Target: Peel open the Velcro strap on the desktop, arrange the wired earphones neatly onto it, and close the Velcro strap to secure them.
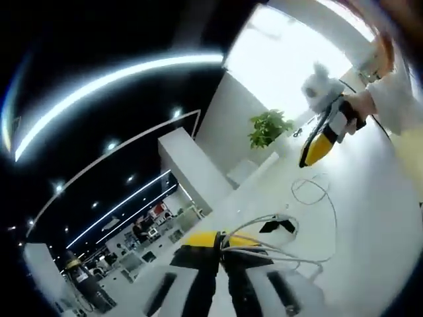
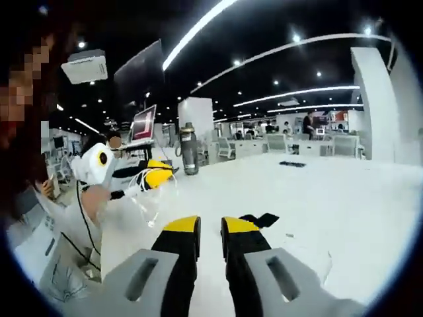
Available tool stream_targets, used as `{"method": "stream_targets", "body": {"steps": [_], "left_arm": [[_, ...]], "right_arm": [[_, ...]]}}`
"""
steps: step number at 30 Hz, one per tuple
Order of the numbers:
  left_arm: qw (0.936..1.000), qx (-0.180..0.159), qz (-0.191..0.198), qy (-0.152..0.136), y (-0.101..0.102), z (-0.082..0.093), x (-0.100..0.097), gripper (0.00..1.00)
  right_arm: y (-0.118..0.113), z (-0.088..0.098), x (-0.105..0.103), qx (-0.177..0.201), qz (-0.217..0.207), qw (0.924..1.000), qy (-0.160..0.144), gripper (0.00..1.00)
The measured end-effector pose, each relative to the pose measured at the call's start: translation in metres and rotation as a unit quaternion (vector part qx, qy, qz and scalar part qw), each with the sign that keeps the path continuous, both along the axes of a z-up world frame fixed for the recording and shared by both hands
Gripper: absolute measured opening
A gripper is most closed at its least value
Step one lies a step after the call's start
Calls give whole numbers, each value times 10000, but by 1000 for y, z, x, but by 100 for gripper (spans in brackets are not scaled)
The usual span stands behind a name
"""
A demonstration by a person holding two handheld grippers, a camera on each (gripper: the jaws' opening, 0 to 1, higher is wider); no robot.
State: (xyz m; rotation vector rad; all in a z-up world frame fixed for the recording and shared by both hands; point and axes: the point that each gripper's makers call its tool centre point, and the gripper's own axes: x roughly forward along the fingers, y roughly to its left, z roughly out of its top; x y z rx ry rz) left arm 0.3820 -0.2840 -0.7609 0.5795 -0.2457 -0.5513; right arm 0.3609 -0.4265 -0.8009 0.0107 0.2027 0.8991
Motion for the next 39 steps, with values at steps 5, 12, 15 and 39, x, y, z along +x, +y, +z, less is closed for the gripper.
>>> {"method": "stream_targets", "body": {"steps": [5, 12, 15, 39], "left_arm": [[9999, 86, 53, -132, -2, 5, 0, 6], [9997, 62, 37, -229, 0, 10, -1, 6], [9996, 65, 2, -257, -1, 10, -1, 6], [9993, 38, -185, -308, -13, 9, -21, 6]], "right_arm": [[15, 1, -2, 427, 125, 9987, 240, 15], [26, -7, 4, 341, 59, 9985, 424, 13], [24, -7, 8, 332, 28, 9985, 423, 9], [17, -2, 30, 579, -520, 9949, 645, 11]]}}
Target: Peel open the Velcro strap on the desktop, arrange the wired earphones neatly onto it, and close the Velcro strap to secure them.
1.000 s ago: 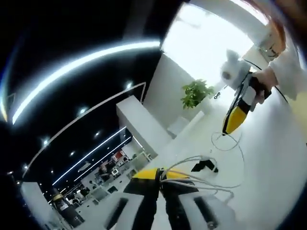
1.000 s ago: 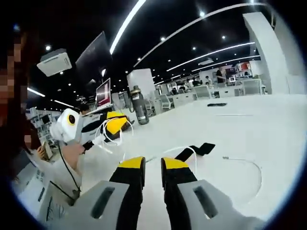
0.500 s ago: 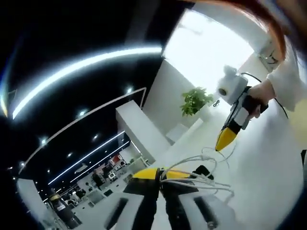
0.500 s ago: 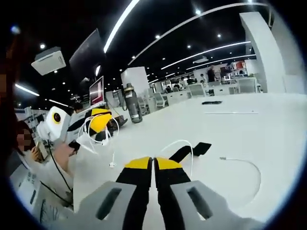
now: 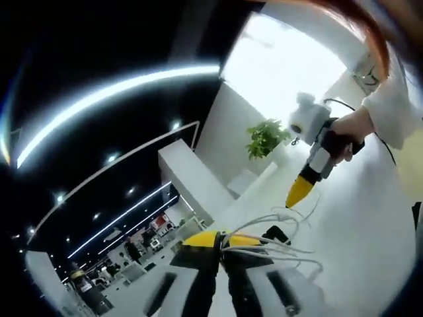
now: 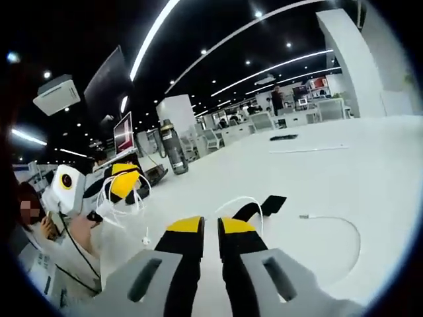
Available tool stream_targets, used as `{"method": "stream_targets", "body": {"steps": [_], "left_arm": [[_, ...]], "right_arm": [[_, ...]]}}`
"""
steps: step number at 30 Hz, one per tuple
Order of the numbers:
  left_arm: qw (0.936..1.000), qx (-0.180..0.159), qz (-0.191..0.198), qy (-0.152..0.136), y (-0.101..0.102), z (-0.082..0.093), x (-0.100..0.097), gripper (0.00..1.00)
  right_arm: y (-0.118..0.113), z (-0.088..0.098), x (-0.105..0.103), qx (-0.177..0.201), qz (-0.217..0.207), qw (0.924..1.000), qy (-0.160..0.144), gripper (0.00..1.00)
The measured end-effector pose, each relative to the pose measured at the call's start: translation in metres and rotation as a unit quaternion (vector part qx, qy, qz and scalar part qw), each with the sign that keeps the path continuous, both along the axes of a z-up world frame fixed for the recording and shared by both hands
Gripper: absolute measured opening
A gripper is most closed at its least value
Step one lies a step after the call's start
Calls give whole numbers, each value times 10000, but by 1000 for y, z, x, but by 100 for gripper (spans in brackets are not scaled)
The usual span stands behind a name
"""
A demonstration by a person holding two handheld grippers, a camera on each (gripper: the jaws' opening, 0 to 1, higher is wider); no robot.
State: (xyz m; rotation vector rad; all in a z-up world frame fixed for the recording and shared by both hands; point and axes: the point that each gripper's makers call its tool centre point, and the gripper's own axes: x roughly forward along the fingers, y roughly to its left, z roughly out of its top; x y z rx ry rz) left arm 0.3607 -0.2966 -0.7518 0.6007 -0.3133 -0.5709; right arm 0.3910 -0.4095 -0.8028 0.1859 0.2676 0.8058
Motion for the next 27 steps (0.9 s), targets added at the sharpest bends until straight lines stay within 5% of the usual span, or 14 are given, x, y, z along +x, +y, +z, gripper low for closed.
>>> {"method": "stream_targets", "body": {"steps": [18, 27], "left_arm": [[9999, 113, 94, -58, -1, -5, -2, 6], [9999, 74, 2, -81, -7, -4, -4, 6]], "right_arm": [[-8, 11, -5, 145, -237, 9996, 46, 12], [1, -7, 1, -63, -222, 9989, 415, 13]]}}
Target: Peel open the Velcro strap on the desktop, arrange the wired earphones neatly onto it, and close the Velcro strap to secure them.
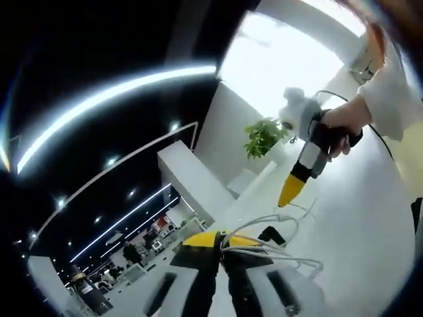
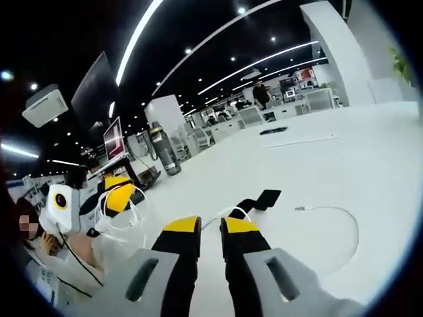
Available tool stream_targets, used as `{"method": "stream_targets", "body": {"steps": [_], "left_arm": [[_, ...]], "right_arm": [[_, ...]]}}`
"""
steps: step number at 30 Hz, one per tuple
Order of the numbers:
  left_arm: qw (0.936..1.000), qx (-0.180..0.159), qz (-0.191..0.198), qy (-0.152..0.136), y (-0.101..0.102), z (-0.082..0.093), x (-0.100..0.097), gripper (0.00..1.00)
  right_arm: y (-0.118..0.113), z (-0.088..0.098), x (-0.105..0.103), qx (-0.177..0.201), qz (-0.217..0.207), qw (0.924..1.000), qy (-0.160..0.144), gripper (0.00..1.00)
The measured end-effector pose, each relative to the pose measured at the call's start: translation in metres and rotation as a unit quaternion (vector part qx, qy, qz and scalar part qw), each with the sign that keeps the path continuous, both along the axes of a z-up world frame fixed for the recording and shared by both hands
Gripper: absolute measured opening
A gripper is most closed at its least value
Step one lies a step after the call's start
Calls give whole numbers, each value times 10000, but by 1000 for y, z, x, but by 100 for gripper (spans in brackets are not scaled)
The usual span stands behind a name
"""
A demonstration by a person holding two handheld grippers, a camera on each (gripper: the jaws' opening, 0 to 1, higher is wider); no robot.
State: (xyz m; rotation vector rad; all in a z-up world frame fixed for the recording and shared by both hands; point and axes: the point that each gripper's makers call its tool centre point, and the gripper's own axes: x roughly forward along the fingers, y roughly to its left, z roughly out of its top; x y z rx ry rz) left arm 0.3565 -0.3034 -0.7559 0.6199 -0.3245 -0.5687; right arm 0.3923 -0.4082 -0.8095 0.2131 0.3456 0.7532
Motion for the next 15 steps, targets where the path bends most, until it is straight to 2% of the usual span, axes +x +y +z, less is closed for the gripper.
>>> {"method": "stream_targets", "body": {"steps": [3, 8, 11, 15], "left_arm": [[10000, -9, 0, -14, 1, 1, -1, 6], [10000, -37, 36, -28, 6, 3, -3, 6], [10000, -57, 31, -53, 5, 5, -5, 6], [9999, -77, 15, -154, 5, 13, -11, 6]], "right_arm": [[-1, -3, 0, -212, -10, 9997, -117, 10], [-7, -4, -1, -320, -42, 9993, -177, 5], [-8, 1, -6, -279, -47, 9994, -210, 5], [-4, 14, -15, -253, 5, 9988, -417, 5]]}}
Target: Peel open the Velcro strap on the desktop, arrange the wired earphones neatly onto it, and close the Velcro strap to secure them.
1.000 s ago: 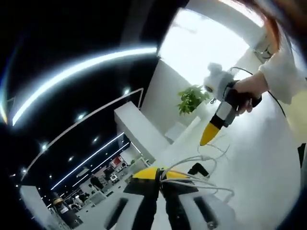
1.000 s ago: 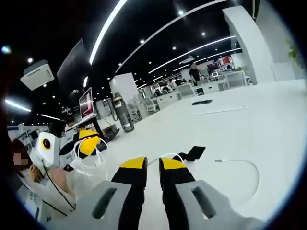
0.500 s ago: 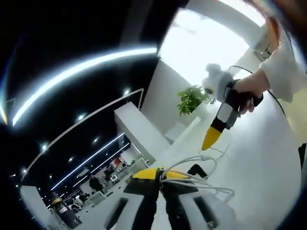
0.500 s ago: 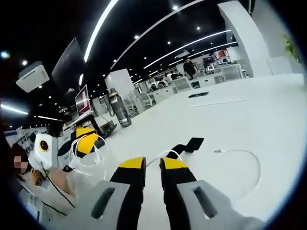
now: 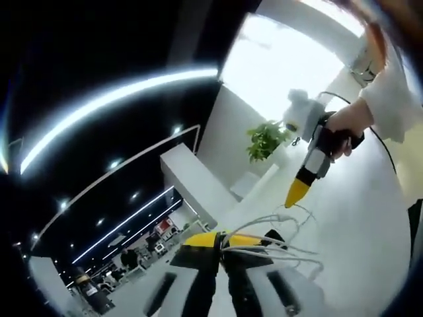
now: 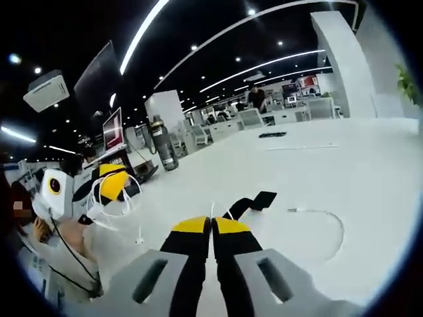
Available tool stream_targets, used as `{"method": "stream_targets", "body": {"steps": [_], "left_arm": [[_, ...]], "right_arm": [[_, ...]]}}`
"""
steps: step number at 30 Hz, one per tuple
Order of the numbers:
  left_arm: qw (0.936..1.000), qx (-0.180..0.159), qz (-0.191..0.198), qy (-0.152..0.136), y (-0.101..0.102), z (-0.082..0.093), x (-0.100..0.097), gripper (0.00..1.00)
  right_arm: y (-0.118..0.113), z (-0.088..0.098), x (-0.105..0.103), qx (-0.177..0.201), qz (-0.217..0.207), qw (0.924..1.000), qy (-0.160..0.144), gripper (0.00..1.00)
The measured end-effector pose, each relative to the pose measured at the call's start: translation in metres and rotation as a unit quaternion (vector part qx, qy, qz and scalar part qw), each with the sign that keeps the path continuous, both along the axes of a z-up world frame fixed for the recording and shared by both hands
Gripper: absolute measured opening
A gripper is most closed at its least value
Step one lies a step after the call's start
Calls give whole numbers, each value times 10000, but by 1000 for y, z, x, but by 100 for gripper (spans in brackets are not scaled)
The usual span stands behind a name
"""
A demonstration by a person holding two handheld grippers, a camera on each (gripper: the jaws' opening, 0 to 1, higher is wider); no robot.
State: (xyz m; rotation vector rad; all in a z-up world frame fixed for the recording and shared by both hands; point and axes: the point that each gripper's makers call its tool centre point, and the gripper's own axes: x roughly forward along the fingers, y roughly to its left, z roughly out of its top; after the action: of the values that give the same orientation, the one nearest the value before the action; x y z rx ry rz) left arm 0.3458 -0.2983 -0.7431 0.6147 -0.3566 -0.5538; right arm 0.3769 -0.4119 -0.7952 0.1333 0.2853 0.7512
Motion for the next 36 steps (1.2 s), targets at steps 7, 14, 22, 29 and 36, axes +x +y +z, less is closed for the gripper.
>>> {"method": "stream_targets", "body": {"steps": [7, 14, 22, 29, 36], "left_arm": [[9996, -86, 98, -237, 12, 16, -12, 6], [9985, -232, 295, -396, 34, 24, -22, 6], [9978, -247, 270, -545, 41, 26, -32, 6], [9963, -395, 375, -662, 54, 31, -35, 6], [9946, -497, 441, -800, 65, 37, -37, 6]], "right_arm": [[31, 40, -31, 129, 517, 9974, -484, 4], [53, 84, -56, 29, 700, 9888, -1319, 4], [78, 105, -86, 455, 1145, 9831, -1355, 4], [93, 114, -94, 521, 1352, 9789, -1439, 4], [103, 139, -114, 638, 1659, 9675, -1796, 4]]}}
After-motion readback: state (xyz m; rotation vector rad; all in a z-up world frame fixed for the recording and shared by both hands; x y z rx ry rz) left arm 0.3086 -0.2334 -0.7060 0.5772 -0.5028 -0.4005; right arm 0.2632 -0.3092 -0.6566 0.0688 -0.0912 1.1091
